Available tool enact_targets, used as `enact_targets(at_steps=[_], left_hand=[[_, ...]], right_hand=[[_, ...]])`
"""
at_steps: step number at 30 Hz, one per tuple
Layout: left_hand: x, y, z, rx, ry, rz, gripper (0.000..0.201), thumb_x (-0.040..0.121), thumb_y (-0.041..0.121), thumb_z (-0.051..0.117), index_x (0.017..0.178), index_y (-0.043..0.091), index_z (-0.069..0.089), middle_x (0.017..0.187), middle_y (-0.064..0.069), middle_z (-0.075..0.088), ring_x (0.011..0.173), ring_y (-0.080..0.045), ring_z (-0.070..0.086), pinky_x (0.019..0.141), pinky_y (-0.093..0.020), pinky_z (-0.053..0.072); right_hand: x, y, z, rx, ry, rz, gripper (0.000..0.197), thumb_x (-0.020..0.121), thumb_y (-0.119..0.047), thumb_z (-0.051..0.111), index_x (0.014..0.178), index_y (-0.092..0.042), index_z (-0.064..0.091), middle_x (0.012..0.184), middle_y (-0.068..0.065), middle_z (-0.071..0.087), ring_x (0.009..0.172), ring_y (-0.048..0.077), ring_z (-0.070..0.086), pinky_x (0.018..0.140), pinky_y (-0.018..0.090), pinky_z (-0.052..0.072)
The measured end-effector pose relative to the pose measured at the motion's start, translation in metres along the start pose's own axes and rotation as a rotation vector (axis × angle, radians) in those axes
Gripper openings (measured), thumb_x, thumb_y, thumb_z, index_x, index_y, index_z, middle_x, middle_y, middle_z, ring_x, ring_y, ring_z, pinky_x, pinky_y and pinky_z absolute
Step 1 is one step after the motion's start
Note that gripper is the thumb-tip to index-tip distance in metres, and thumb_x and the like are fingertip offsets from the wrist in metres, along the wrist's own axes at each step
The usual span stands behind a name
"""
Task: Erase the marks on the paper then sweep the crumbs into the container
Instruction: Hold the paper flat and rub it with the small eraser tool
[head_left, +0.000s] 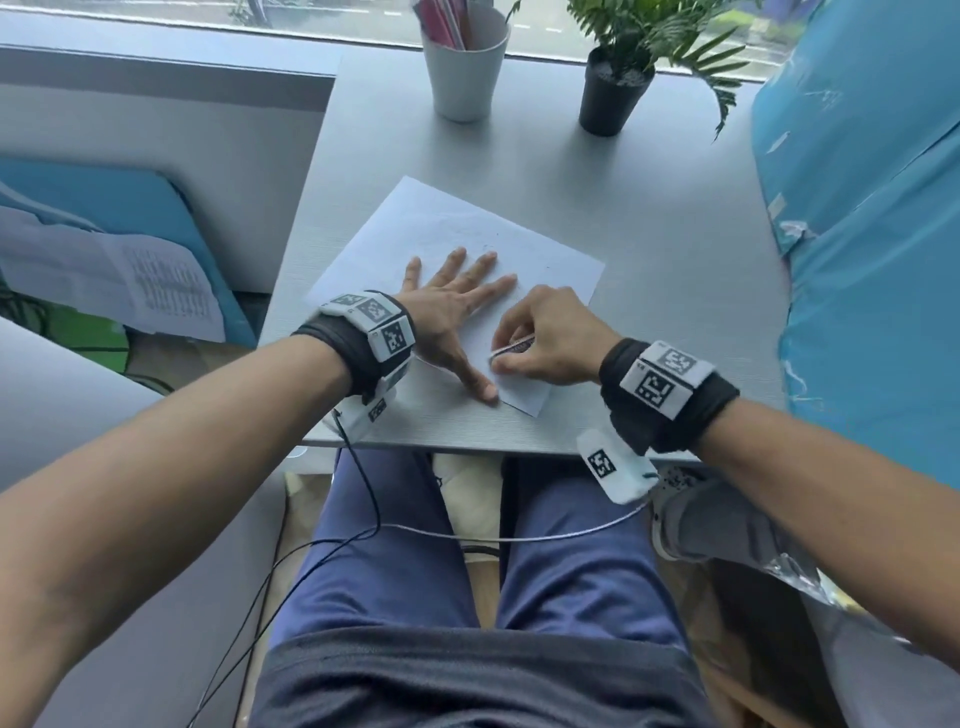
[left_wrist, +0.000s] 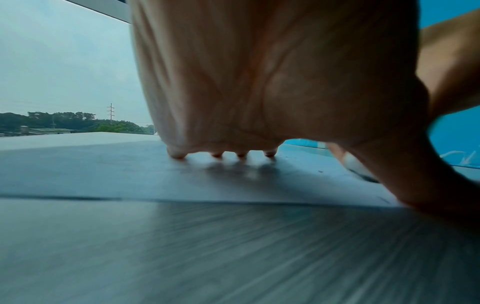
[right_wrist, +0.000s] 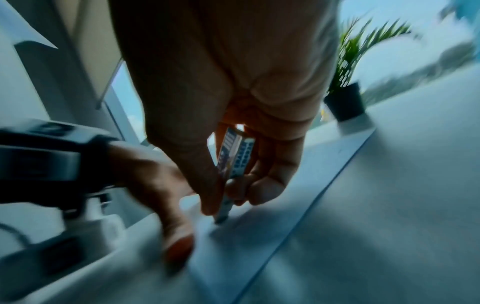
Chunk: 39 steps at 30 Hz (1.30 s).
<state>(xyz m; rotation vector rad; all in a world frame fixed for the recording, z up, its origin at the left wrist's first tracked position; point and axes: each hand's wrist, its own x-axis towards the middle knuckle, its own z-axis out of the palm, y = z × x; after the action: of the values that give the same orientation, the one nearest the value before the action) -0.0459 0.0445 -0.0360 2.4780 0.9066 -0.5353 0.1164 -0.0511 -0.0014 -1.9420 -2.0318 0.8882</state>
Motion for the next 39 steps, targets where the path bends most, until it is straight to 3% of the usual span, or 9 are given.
enact_targets(at_steps=[5,9,13,18,22,26,30,35,39], left_hand=[[-0.001,0.001,-0.002,-0.007,-0.01,-0.002,0.154,0.034,0.094,0.067,0.152,0.046,-0.019,0.159,0.014,-0.033,0.144,-0.019,-0.037,0.111,-0.067,-0.019],[-0.001,0.0,-0.001,0.007,-0.008,0.005,0.155,0.033,0.096,0.064,0.152,0.045,-0.021,0.158,0.013,-0.034,0.143,-0.019,-0.038,0.111,-0.068,-0.019],[-0.003,0.003,-0.003,0.011,-0.011,-0.002,0.155,0.036,0.093,0.069,0.154,0.041,-0.018,0.16,0.011,-0.032,0.145,-0.02,-0.035,0.111,-0.068,-0.017],[-0.003,0.002,-0.003,0.017,-0.015,0.005,0.155,0.038,0.093,0.068,0.153,0.039,-0.021,0.158,0.012,-0.035,0.143,-0.02,-0.037,0.111,-0.068,-0.017],[-0.004,0.004,-0.004,0.013,-0.016,-0.003,0.155,0.038,0.091,0.07,0.154,0.04,-0.019,0.159,0.012,-0.033,0.145,-0.02,-0.035,0.111,-0.067,-0.018],[-0.004,0.003,-0.003,0.026,-0.017,0.002,0.157,0.037,0.094,0.067,0.154,0.037,-0.022,0.159,0.011,-0.034,0.144,-0.021,-0.036,0.111,-0.068,-0.017],[-0.002,0.003,-0.004,0.019,-0.027,0.002,0.157,0.037,0.094,0.067,0.153,0.038,-0.022,0.159,0.011,-0.034,0.143,-0.02,-0.037,0.111,-0.068,-0.018],[-0.001,0.003,-0.004,0.037,-0.033,0.006,0.157,0.038,0.094,0.067,0.153,0.037,-0.024,0.158,0.011,-0.037,0.142,-0.021,-0.038,0.111,-0.069,-0.018],[-0.005,0.006,-0.007,0.015,-0.046,-0.009,0.156,0.04,0.091,0.069,0.154,0.037,-0.022,0.158,0.011,-0.035,0.143,-0.021,-0.037,0.112,-0.067,-0.018]], right_hand=[[0.019,0.018,-0.024,0.056,0.196,0.152,0.013,0.072,-0.025,0.08,0.083,-0.017,0.079,0.075,0.0,0.073,0.074,0.009,0.068,0.062,0.006,0.047],[0.004,0.0,0.001,0.0,-0.03,-0.003,0.009,0.073,-0.026,0.079,0.081,-0.022,0.079,0.068,-0.009,0.068,0.069,0.003,0.065,0.061,0.008,0.045],[0.026,0.021,-0.029,0.027,0.217,0.152,0.016,0.072,-0.027,0.08,0.085,-0.017,0.08,0.072,-0.003,0.071,0.067,0.004,0.062,0.053,-0.003,0.037],[0.008,0.001,-0.007,-0.011,-0.021,-0.003,0.011,0.073,-0.024,0.08,0.083,-0.019,0.08,0.077,-0.003,0.074,0.074,0.007,0.067,0.066,0.013,0.05],[0.028,0.02,-0.031,0.014,0.188,0.146,0.016,0.071,-0.03,0.082,0.084,-0.021,0.079,0.073,-0.003,0.071,0.074,0.006,0.066,0.065,0.01,0.044],[0.007,-0.001,-0.004,-0.037,-0.052,-0.017,0.01,0.072,-0.028,0.081,0.08,-0.023,0.079,0.073,-0.007,0.071,0.074,0.005,0.067,0.063,0.011,0.049],[0.027,0.021,-0.032,0.054,0.19,0.179,0.016,0.07,-0.03,0.082,0.082,-0.021,0.08,0.075,-0.002,0.074,0.074,0.008,0.068,0.064,0.014,0.049],[0.008,-0.005,-0.004,-0.002,-0.068,0.005,0.013,0.071,-0.028,0.083,0.082,-0.021,0.079,0.068,-0.013,0.066,0.069,0.001,0.063,0.061,0.014,0.048],[0.028,0.016,-0.029,0.044,0.161,0.151,0.016,0.07,-0.028,0.082,0.084,-0.019,0.079,0.075,-0.002,0.073,0.072,0.006,0.067,0.057,0.007,0.044]])
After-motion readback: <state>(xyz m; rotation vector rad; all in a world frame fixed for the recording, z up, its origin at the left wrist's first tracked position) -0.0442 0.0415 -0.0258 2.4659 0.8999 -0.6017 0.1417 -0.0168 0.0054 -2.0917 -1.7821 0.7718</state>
